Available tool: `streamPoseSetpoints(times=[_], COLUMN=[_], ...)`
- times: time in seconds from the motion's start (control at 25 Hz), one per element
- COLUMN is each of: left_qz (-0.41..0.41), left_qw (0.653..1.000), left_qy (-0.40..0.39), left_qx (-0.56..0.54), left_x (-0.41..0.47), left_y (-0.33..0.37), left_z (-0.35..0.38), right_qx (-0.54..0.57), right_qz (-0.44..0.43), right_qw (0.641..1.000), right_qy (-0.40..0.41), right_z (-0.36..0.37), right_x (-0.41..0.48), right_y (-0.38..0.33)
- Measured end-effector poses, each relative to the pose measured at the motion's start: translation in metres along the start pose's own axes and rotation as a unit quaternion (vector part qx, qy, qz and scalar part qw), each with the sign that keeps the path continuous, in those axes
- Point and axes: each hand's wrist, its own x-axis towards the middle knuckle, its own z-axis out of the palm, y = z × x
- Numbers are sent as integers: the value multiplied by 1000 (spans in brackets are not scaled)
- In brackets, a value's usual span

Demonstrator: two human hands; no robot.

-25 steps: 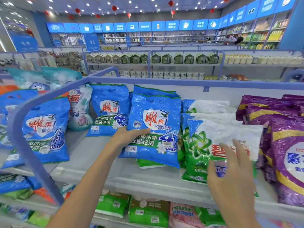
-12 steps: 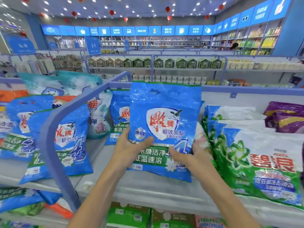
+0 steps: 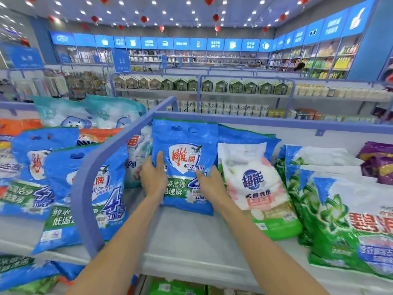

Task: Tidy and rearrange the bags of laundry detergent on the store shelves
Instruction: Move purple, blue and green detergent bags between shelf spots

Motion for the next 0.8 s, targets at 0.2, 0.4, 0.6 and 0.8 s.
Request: streamPoseSetpoints(times=[0.2, 0.4, 0.6, 0.8], left_qz=[-27, 141, -5, -139], left_qw=[999, 980, 949, 937], left_qy=[-17, -11, -276, -307], left_qx=[36, 138, 152, 98], left_x=[2, -73, -146, -166], left_y=[-7, 17, 37, 44], left_z=[-2, 9, 55, 71], right_qx=[-43, -247, -226, -194], right_qz=[-56, -53, -42, 65], right_qw=[997, 952, 970, 979], right_qy=[-1, 171, 81, 12], right_z=[-50, -163, -171, -173], right_x=[-41, -66, -59, -19], right_y=[7, 18, 23, 44])
